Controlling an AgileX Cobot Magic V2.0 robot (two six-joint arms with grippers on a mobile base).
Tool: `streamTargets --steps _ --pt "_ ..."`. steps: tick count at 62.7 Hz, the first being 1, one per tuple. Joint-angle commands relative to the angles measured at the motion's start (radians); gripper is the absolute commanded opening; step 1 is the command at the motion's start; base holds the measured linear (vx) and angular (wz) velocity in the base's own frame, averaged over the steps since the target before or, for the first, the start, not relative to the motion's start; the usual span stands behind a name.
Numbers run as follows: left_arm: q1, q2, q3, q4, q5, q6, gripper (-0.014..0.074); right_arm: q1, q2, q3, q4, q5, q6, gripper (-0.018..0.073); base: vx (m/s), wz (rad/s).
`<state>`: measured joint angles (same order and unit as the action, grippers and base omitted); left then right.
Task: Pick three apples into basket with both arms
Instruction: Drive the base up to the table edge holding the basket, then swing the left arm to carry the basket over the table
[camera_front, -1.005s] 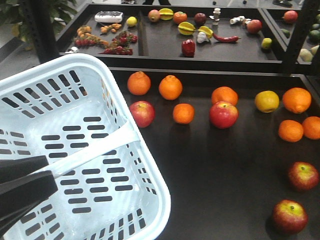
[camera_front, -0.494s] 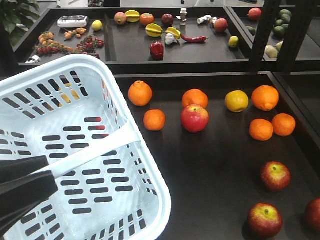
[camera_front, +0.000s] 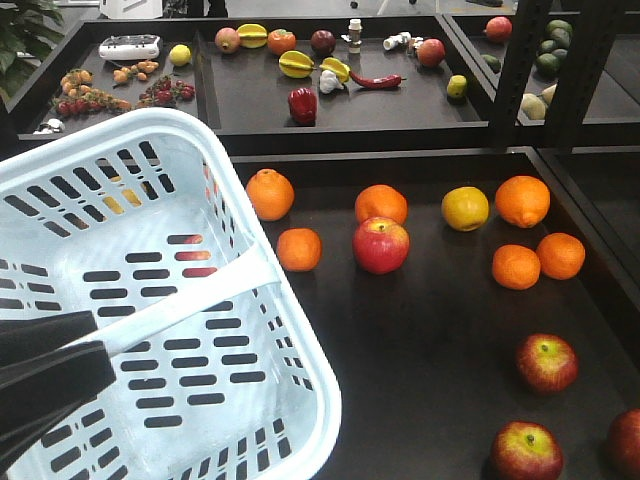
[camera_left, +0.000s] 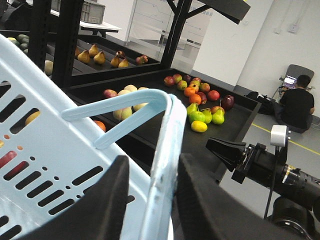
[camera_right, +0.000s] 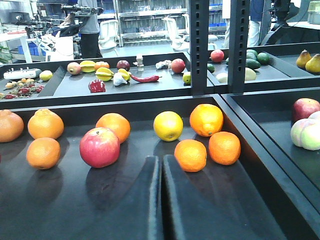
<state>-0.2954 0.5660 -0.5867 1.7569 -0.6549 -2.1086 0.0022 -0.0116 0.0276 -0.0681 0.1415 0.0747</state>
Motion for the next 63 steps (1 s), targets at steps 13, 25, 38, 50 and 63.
streamTargets --steps 13,25,38,50,63 --pt "-0.005 0.003 -0.030 0.020 0.041 -0.019 -0.0006 -0.005 -0.001 0.014 -0.002 -0.072 -0.005 -0.0005 0.01 -0.01" --pt "-0.005 0.003 -0.030 0.020 0.041 -0.019 -0.0006 -0.005 -0.001 0.014 -0.002 -0.072 -0.005 -0.0005 0.00 0.00" --pt "-0.005 0.003 -0.030 0.020 0.041 -0.019 -0.0006 -0.005 -0.001 0.014 -0.002 -0.072 -0.005 -0.0005 0.00 0.00" --pt "-0.005 0.003 -0.030 0.020 0.041 -0.019 -0.0006 -0.005 -0.001 0.014 -0.002 -0.072 -0.005 -0.0005 0.00 0.00" --pt "-0.005 0.003 -0.030 0.020 0.041 -0.019 -0.0006 -0.005 -0.001 0.014 -0.002 -0.072 -0.005 -0.0005 0.00 0.00"
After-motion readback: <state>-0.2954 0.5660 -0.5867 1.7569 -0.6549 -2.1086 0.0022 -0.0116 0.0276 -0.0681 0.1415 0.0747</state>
